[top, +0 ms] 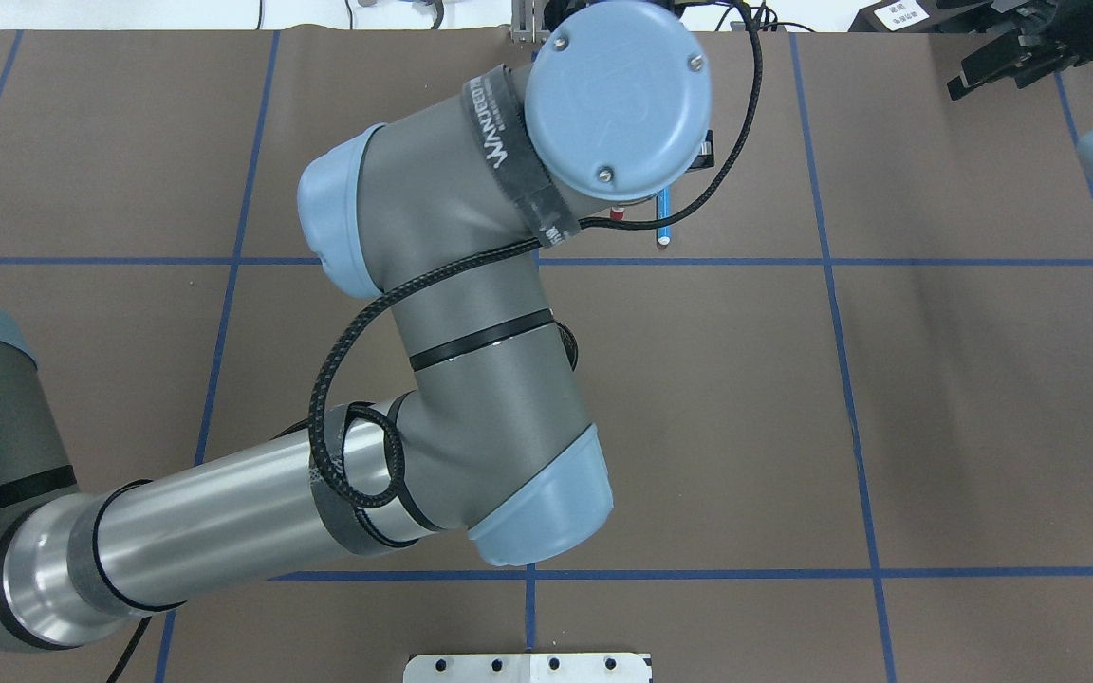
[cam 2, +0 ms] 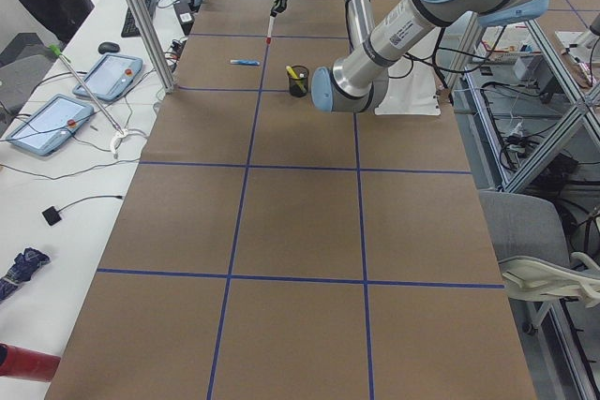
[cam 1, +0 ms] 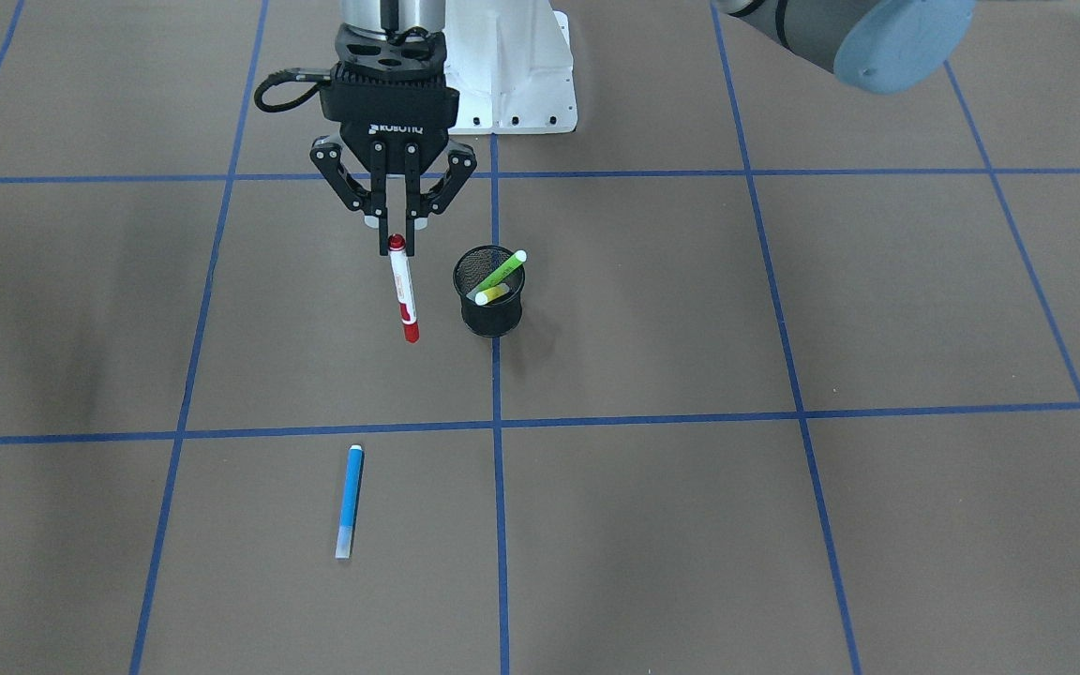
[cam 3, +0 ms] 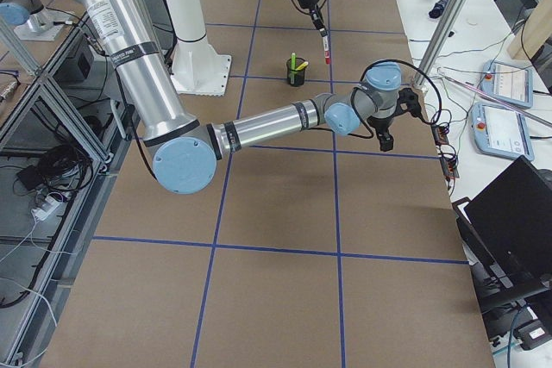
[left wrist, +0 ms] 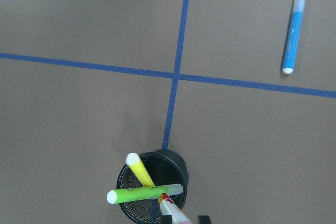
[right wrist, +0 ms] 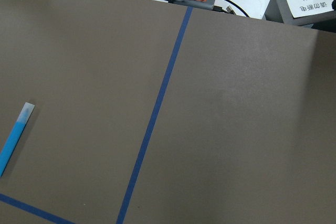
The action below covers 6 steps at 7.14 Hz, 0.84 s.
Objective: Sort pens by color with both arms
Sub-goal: 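Lift the red-capped marker out and carry it toward the blue pen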
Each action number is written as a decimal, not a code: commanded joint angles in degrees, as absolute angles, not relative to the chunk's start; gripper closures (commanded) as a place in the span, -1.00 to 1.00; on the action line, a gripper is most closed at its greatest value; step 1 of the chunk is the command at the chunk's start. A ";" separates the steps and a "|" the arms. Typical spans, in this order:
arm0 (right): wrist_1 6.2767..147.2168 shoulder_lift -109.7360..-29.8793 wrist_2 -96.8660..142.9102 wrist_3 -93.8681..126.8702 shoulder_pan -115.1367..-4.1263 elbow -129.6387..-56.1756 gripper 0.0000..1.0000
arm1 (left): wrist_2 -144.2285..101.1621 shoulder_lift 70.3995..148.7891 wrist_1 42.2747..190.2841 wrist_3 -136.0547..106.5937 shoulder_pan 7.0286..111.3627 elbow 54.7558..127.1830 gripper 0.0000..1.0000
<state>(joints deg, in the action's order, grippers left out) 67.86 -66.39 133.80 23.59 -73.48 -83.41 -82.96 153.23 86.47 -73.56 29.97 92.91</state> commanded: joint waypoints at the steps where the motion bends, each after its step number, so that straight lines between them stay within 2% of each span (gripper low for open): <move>1: 67.85 -66.53 133.77 23.82 -73.48 -83.41 -1.00 | -77.02 151.00 101.62 -71.11 29.97 88.11 1.00; 4: 67.94 -66.45 133.68 23.73 -73.48 -83.06 -1.00 | -69.02 151.43 126.75 -66.12 30.32 69.40 1.00; 6: 67.94 -66.45 133.68 23.99 -73.48 -82.79 -1.00 | -68.65 154.14 130.16 -65.48 30.94 62.00 1.00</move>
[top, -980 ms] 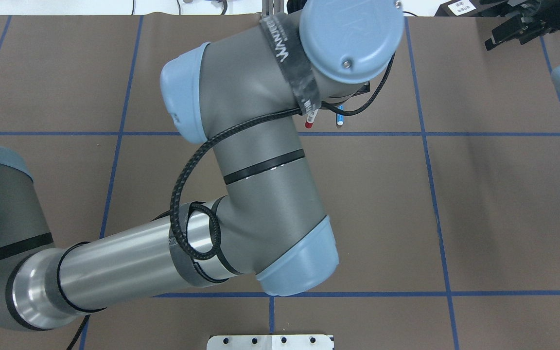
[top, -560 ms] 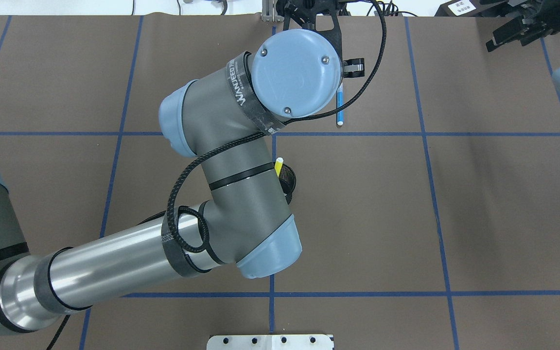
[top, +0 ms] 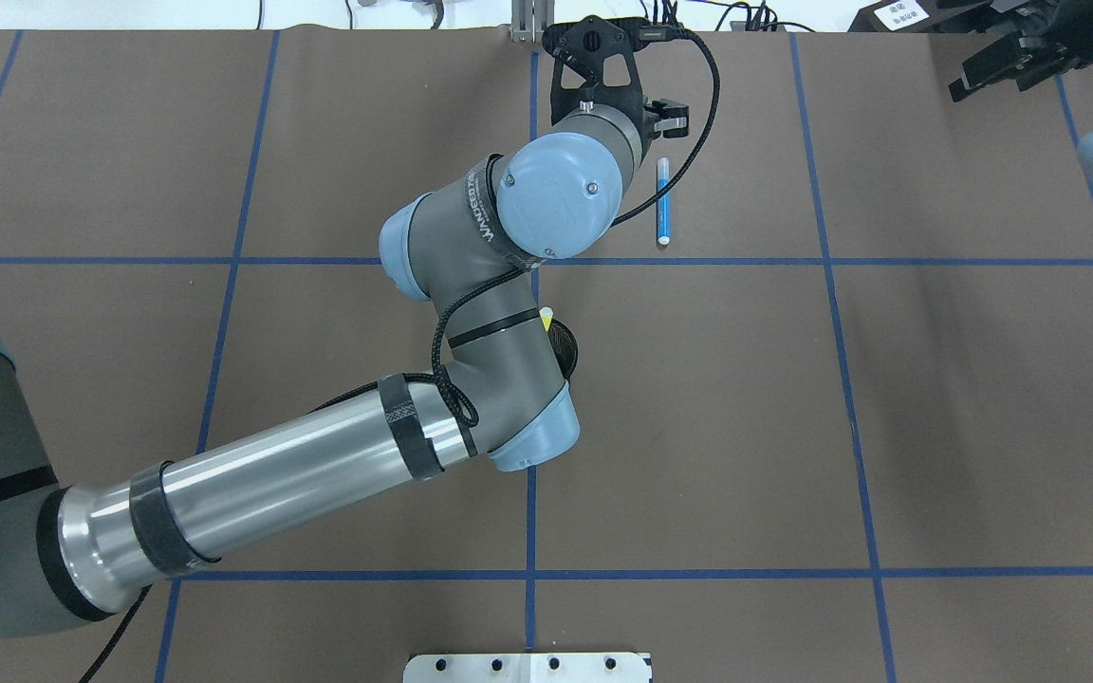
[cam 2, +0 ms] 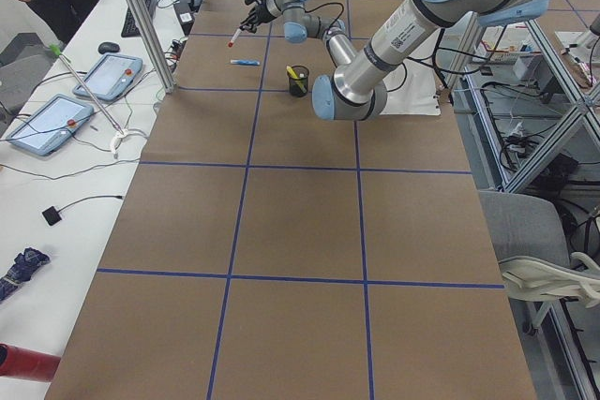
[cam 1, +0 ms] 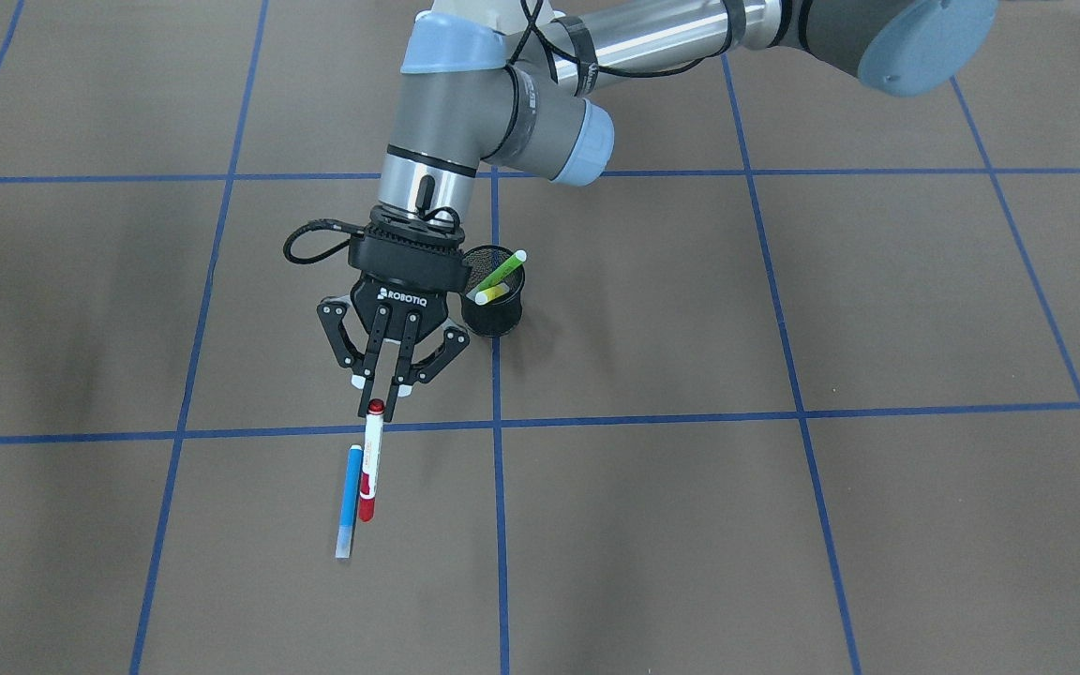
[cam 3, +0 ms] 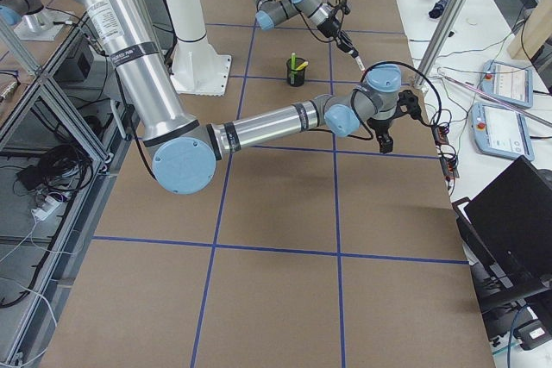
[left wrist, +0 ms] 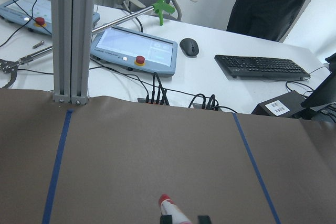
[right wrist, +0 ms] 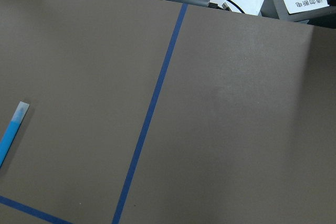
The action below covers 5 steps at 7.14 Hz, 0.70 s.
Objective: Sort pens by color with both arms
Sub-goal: 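Lift the red-capped marker out and carry it toward the blue pen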
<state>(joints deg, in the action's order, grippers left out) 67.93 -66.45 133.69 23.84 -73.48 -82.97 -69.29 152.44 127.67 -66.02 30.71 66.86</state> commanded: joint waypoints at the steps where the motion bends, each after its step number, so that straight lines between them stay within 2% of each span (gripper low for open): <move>1: 68.03 -66.53 133.68 24.08 -73.48 -82.62 -1.00 | -66.73 157.38 133.91 -65.48 30.94 53.87 1.00; 2: 68.03 -66.53 133.68 24.17 -73.48 -82.44 -1.00 | -66.45 159.50 139.08 -65.48 30.94 46.65 1.00; 5: 68.12 -66.62 133.68 24.26 -73.48 -82.00 -1.00 | -66.27 160.05 139.66 -65.22 30.76 41.41 1.00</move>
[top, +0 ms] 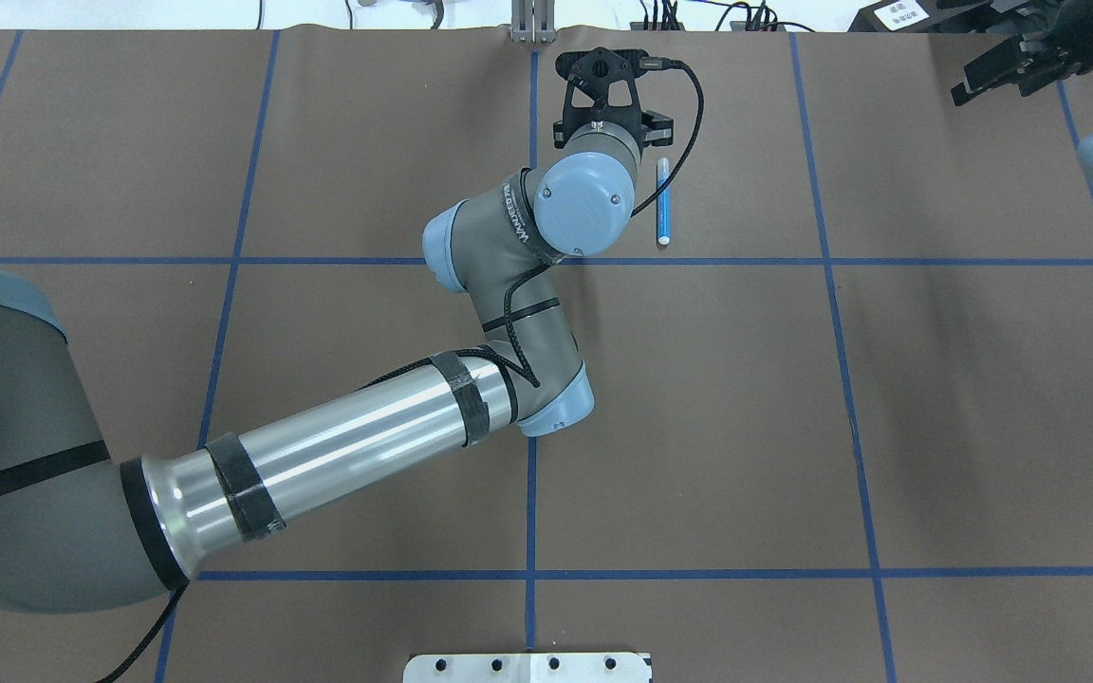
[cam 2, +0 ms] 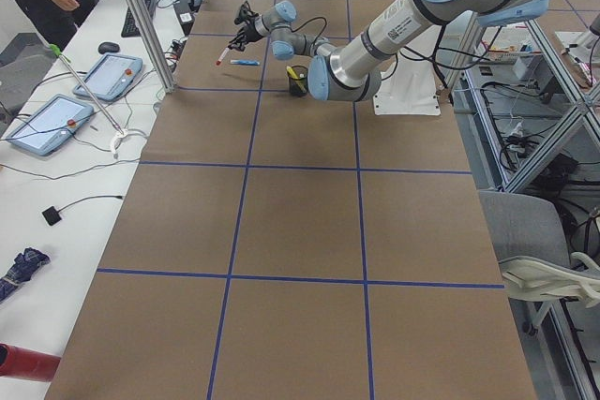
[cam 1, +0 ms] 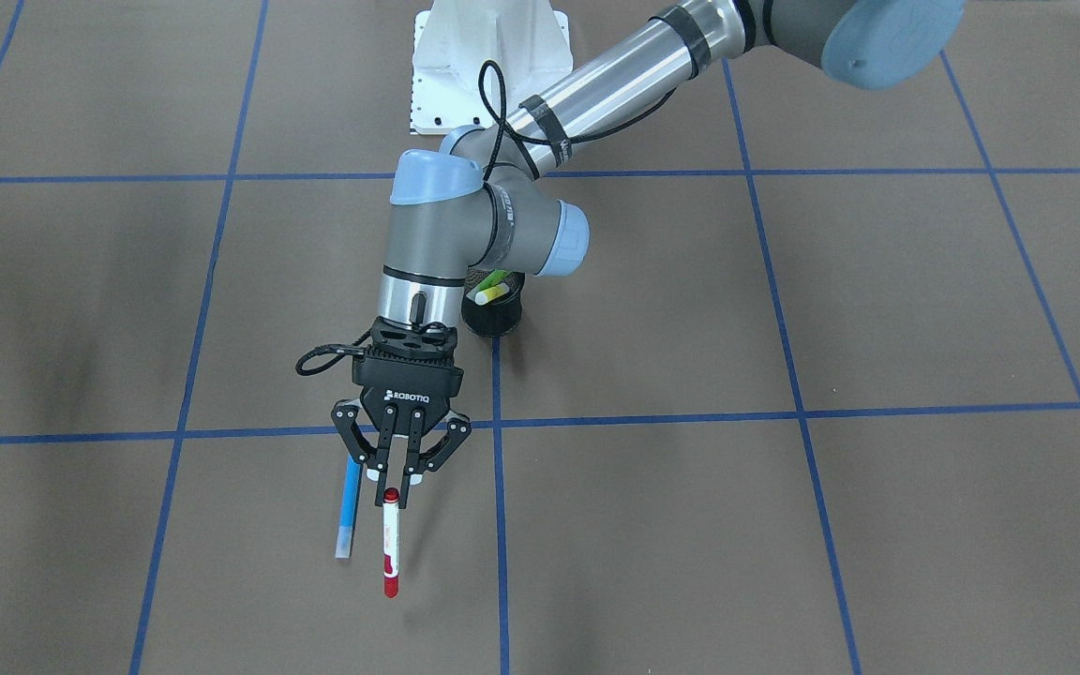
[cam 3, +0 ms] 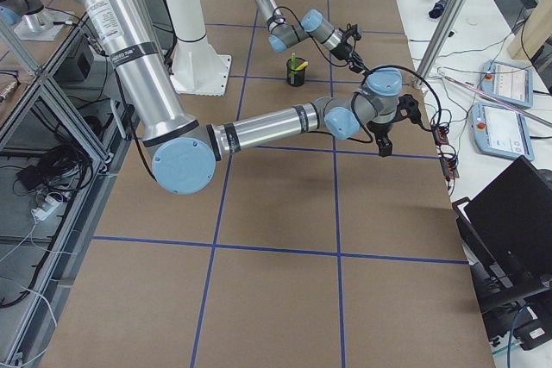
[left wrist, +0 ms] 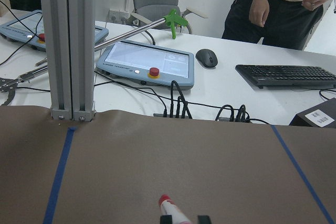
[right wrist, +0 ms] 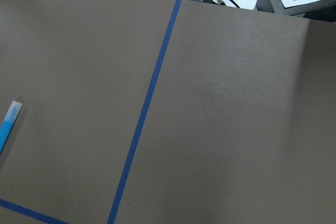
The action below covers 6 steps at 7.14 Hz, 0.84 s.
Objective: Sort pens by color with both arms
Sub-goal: 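Lower the red-capped marker beside the blue pen and open the left gripper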
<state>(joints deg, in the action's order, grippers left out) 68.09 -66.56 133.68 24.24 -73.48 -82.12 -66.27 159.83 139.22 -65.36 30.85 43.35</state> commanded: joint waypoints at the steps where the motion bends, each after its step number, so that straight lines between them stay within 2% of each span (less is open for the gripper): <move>1: 68.12 -66.62 133.59 24.26 -73.48 -82.00 -1.00 | -66.53 160.05 139.66 -65.21 30.59 41.40 1.00; 2: 68.20 -66.62 133.59 24.26 -73.48 -82.00 -1.00 | -66.71 160.05 139.75 -65.21 30.59 41.22 1.00; 4: 68.20 -66.62 133.59 24.26 -73.48 -81.91 -1.00 | -66.80 159.87 139.83 -65.21 30.41 41.31 0.67; 6: 68.20 -66.62 133.68 24.26 -73.48 -81.91 -1.00 | -66.71 159.52 140.80 -65.21 29.36 41.31 0.47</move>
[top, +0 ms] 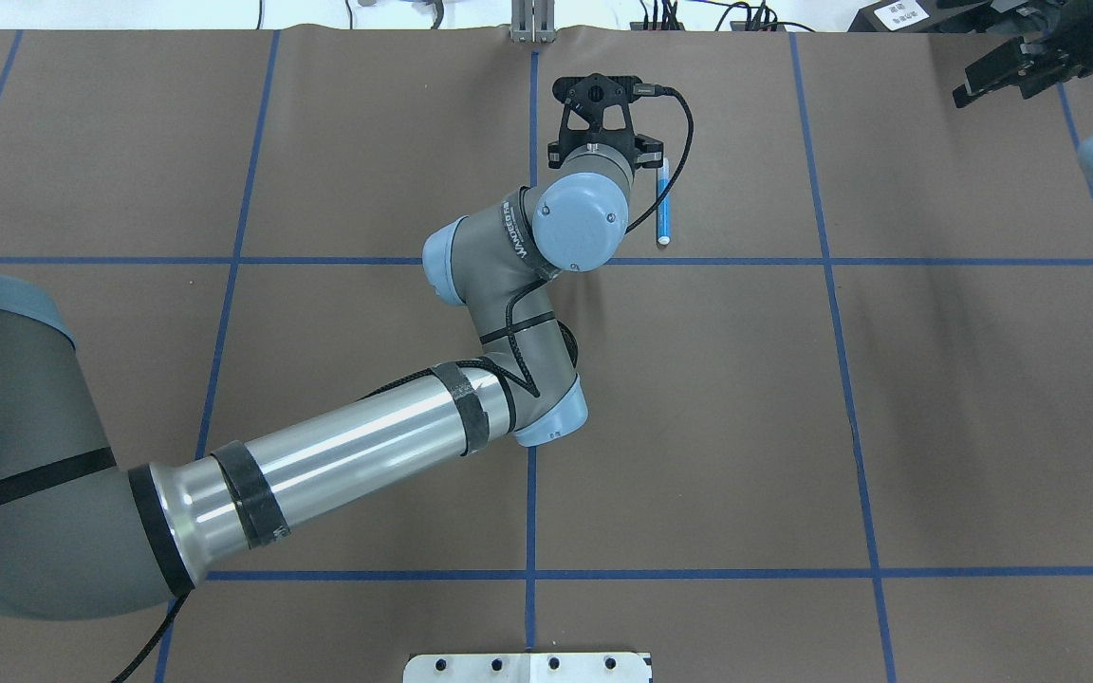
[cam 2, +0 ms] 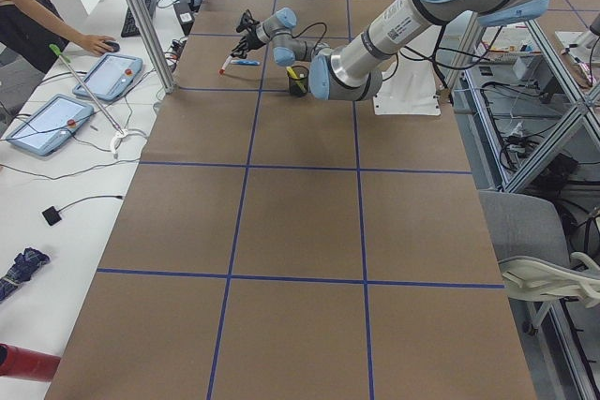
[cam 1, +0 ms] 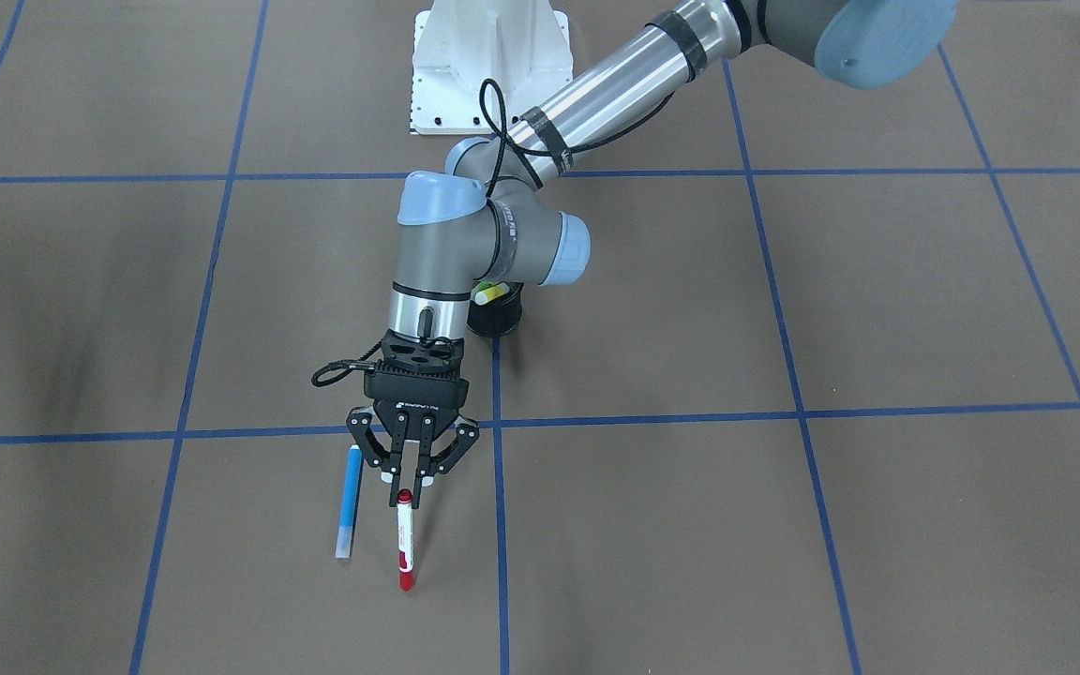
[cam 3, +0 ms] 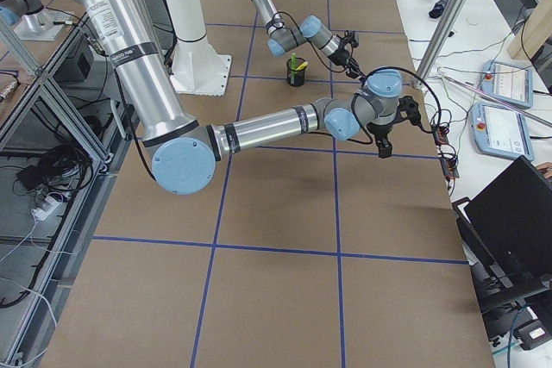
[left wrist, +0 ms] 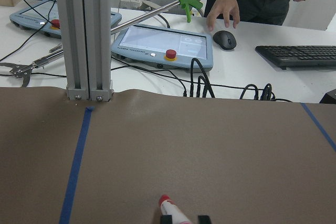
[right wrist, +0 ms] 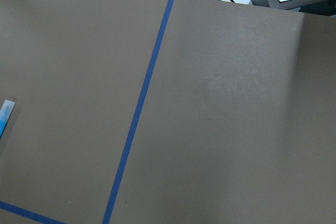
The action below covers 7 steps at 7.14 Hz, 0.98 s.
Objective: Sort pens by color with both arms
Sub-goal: 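Lower the red-capped marker beside the blue pen and open the left gripper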
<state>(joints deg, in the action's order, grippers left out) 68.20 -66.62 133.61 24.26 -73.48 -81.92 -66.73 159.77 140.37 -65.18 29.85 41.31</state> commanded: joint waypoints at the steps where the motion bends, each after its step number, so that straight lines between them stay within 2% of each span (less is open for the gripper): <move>1: 68.12 -66.62 133.68 24.26 -73.48 -81.91 -1.00 | -66.62 159.35 140.80 -65.13 28.75 41.31 0.40; 2: 68.12 -66.62 133.59 24.26 -73.48 -81.91 -1.00 | -66.45 159.26 140.80 -65.13 28.04 41.40 0.34; 5: 68.12 -66.53 133.68 24.26 -73.48 -82.00 -1.00 | -66.44 158.82 140.98 -65.13 27.86 41.92 -0.02; 6: 68.12 -66.45 133.68 24.26 -73.48 -82.00 -1.00 | -66.88 158.82 140.89 -65.04 27.86 42.71 -0.23; 7: 68.12 -66.45 133.68 24.26 -73.48 -82.00 -1.00 | -66.97 158.38 140.45 -64.69 27.86 44.98 -0.99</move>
<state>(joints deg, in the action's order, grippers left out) 68.12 -66.48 133.67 24.25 -73.48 -81.99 -66.76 158.70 140.81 -64.98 27.86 43.00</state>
